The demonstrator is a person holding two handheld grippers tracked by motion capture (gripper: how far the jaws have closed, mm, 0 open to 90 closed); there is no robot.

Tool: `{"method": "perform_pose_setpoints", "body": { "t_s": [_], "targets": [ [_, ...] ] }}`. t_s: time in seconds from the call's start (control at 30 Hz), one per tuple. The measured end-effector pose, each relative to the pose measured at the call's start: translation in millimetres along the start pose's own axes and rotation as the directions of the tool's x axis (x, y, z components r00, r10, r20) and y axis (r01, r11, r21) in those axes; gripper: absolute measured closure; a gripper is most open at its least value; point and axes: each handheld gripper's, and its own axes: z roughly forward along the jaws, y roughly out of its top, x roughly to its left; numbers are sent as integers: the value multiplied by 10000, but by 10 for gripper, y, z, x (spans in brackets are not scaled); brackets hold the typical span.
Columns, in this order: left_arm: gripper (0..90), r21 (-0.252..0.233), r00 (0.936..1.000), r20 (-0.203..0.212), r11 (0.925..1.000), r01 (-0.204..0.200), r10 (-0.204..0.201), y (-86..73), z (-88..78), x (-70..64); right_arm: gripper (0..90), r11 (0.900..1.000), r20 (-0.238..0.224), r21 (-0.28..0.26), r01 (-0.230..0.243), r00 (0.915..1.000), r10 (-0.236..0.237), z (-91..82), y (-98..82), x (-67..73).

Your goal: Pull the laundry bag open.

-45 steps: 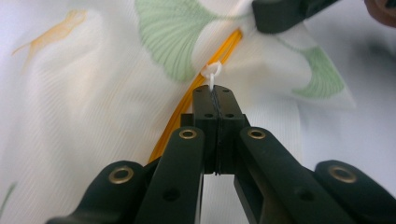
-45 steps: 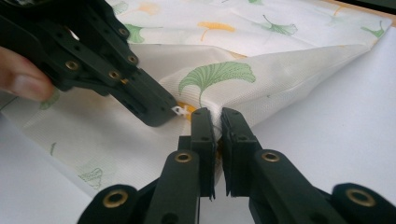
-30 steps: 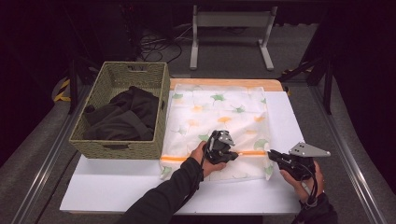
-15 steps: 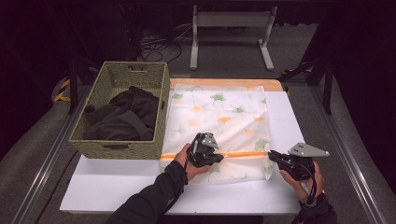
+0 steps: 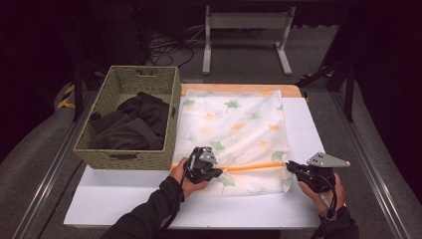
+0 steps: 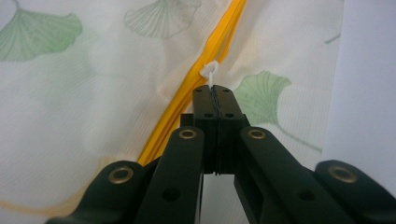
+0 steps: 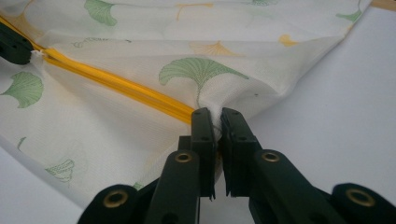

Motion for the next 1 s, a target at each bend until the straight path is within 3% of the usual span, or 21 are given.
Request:
{"method": "perform_pose_setpoints", "body": {
  "t_s": [0.27,0.47,0.6,0.8,1.0],
  "targets": [
    [900,-7,9993,-331,9998,178,-178,-204,-177,29,848,9999,105,69,-101,9999,100,-8,-5,-2],
    [900,201,9973,-730,9998,44,-29,-336,-331,35,848,9999,67,123,-121,9999,120,-5,-7,2],
    [900,120,9929,-1139,9993,345,-329,-497,-472,102,848,9995,119,254,-181,9998,178,5,-15,6],
    [900,92,9903,-1317,9989,467,-451,-639,-598,143,849,9995,195,226,-210,9996,206,-8,-4,6],
    [900,-24,9826,-1621,9958,914,-906,-858,-789,169,849,9991,223,296,-293,9993,286,-3,-11,-7]
  ]
}}
